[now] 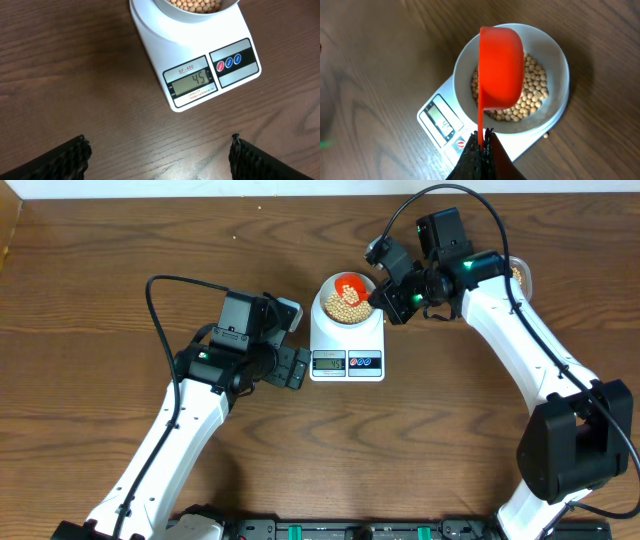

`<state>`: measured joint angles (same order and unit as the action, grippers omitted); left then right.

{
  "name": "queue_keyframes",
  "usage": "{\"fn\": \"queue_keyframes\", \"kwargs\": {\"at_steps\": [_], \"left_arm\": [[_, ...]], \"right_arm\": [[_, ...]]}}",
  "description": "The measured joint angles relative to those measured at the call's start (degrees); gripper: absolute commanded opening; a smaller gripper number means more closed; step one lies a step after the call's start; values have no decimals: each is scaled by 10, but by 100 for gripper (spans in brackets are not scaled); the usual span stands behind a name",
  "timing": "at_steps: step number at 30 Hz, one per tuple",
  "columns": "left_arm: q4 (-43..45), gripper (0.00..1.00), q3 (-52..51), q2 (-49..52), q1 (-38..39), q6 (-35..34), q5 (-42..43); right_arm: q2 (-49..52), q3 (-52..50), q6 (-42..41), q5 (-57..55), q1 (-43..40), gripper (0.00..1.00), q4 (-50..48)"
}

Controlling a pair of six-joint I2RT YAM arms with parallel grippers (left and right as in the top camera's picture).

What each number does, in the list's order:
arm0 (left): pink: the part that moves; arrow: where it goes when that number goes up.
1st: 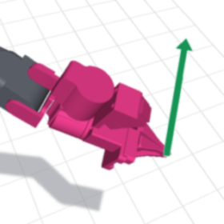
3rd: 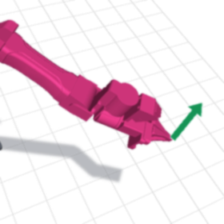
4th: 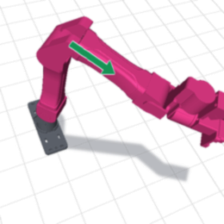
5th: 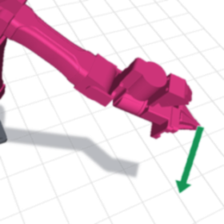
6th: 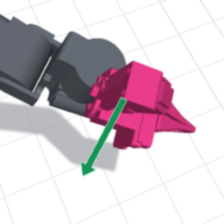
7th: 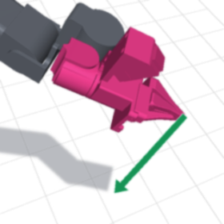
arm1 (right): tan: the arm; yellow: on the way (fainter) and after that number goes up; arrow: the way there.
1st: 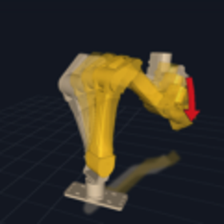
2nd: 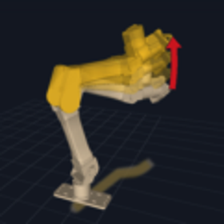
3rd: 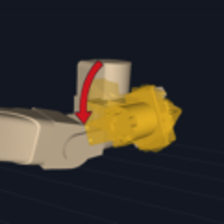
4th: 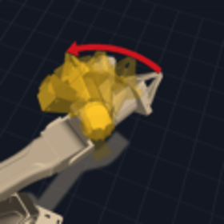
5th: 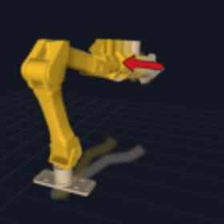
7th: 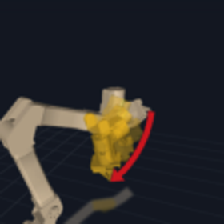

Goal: Scoop item into bowl and weigh 50g on scale
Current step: 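Hold the red scoop tilted over the bowl, trickling soybeans out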

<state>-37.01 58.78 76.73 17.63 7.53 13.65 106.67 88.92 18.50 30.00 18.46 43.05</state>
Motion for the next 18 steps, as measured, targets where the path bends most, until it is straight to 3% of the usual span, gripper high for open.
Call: {"fn": "queue_keyframes", "kwargs": {"at_steps": [18], "left_arm": [[0, 91, 0, 0, 0, 0, 0]], "right_arm": [[0, 0, -5, 32, -11, 1, 0]]}}
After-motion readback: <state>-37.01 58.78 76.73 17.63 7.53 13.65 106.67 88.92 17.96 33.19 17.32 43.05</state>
